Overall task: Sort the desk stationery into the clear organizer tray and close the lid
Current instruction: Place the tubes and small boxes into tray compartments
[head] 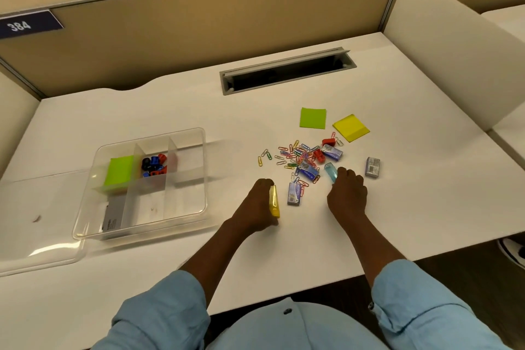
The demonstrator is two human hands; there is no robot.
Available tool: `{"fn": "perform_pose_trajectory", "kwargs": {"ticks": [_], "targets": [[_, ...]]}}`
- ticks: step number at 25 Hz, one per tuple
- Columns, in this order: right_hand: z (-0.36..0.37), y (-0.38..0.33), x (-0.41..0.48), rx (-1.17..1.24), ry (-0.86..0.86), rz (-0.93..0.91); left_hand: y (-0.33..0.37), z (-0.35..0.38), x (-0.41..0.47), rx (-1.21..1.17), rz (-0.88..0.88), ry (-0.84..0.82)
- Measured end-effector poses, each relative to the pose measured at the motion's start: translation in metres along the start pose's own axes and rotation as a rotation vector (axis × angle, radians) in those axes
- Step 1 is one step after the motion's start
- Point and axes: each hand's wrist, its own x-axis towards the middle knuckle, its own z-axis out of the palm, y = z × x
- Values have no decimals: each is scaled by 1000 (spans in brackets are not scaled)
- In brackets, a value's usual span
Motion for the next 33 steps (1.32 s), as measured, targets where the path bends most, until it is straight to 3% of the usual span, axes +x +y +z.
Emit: {"fn": "perform_pose_trajectory", "kwargs": {"ticks": [4,8,11,15,19,25,28,33], "targets": [[-9,-16,-5,287,75,47,5,-16,-3,-167,-32,88],[-22,-58,-13,533,91,-103,2,-42,-10,-282,16,204],[-30,-99,-22,645,68,-196,-11,-65,-22,-420,-42,285],[-32,-158,-40,702,-69,-292,-47,-95,-40,-408,-96,396],[-22,-212,-68,680,-272,-427,-101,-130,-59,-300,-142,469],[-5,-277,-104,719,-540,-495,-167,-176,-80,-212,-170,385],[5,-301,-114,621,-536,-544,-195,-191,-84,-61,-177,279],[26,-332,-122,164,-383,-709,-218,-195,-74,218,-181,170]]}}
